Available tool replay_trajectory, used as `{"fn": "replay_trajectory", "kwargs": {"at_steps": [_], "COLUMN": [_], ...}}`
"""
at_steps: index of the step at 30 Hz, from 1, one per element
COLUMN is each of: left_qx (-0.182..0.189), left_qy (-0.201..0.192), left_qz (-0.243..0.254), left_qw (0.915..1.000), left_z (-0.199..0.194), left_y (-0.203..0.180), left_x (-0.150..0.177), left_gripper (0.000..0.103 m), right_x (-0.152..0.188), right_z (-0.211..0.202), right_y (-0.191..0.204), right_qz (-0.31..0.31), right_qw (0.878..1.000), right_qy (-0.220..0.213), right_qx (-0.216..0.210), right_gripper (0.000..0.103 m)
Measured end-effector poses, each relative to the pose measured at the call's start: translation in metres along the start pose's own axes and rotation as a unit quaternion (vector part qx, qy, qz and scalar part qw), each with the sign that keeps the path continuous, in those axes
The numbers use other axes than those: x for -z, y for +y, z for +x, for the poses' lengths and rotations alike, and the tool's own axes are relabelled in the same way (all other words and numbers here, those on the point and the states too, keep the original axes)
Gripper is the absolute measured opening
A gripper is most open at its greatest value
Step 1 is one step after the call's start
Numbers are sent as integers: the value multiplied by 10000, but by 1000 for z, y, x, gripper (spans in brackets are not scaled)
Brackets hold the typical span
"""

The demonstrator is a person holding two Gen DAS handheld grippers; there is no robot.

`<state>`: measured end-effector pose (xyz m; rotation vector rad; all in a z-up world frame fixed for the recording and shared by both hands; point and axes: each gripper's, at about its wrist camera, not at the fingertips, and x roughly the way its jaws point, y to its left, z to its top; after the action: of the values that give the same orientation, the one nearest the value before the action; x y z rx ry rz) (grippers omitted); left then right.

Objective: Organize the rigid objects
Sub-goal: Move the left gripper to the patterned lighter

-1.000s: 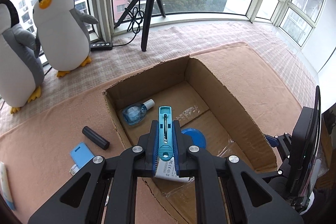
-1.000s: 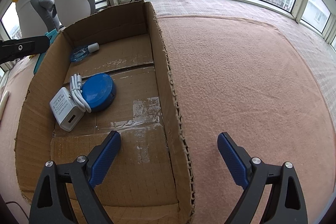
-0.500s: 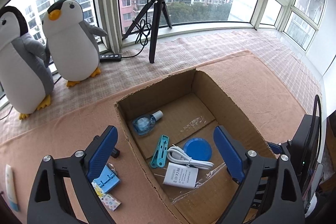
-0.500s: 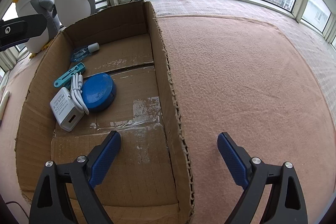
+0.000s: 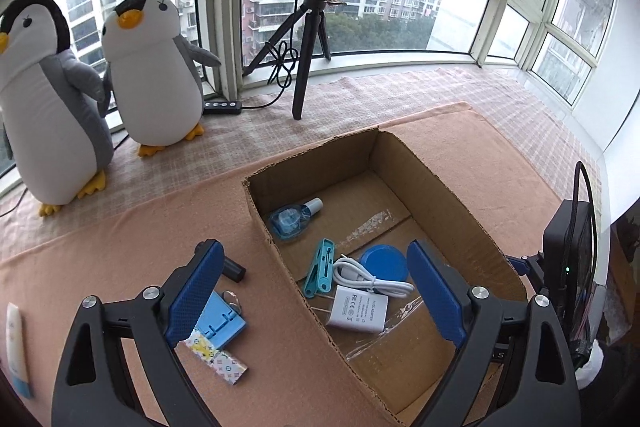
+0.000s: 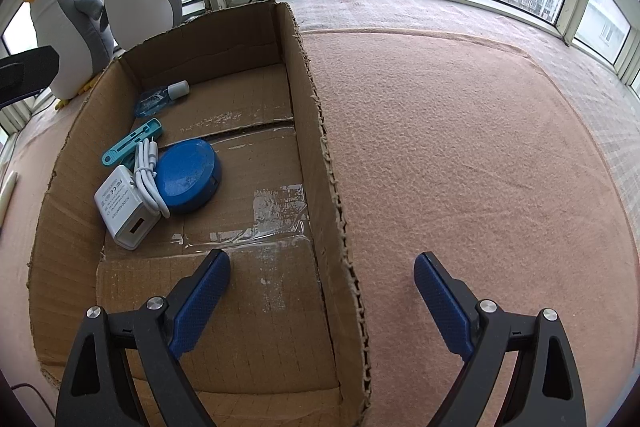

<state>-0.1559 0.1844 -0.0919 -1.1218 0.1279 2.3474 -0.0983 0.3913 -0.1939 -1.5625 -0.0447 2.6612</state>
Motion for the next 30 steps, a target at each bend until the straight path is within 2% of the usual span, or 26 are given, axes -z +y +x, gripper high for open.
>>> {"fn": "replay_trajectory", "kwargs": {"at_steps": [4,14,24,30], "left_qx": [99,-460,-583,-664], "left_qy": [-14,407,584,818], "left_qz": [-15,-331,-612,-813], "left_qw": [9999,9976,9947,9911], "left_z": [-18,-25,-18,-2], "left_y": [19,67,84,92], "left_x": [16,55,75,85], "left_gripper": [93,93,93,92], "right_x": [0,2,3,3], "right_z": [0,0,-2,-2], "right_y": [0,-1,0,0], "right_qz": [5,21,-11,-10], "right_qw": [10000,10000,10000,10000], "right_qy": [5,11,9,10], "right_qx": [-2,-36,-31,-35], "right_gripper": [91,91,91,91]}}
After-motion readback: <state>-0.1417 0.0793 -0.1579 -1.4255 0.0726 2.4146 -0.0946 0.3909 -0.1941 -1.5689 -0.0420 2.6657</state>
